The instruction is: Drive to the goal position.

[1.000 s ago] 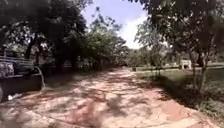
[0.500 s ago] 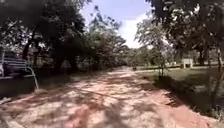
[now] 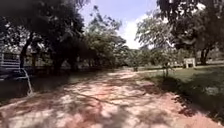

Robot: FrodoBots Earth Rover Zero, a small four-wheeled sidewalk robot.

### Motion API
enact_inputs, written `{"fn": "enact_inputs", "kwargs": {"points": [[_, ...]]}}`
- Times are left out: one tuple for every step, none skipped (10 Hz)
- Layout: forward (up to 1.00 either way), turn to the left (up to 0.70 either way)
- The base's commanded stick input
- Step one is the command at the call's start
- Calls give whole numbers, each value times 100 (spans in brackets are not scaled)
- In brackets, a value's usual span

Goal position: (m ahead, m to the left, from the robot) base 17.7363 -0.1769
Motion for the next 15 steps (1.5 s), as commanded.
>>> {"fn": "enact_inputs", "kwargs": {"points": [[70, -33], [70, -15], [70, -2], [70, -21], [70, -31], [70, -13], [70, 0], [70, 0], [70, 0], [70, 0], [70, -35], [70, -35], [70, -30], [70, -19], [70, 0]]}}
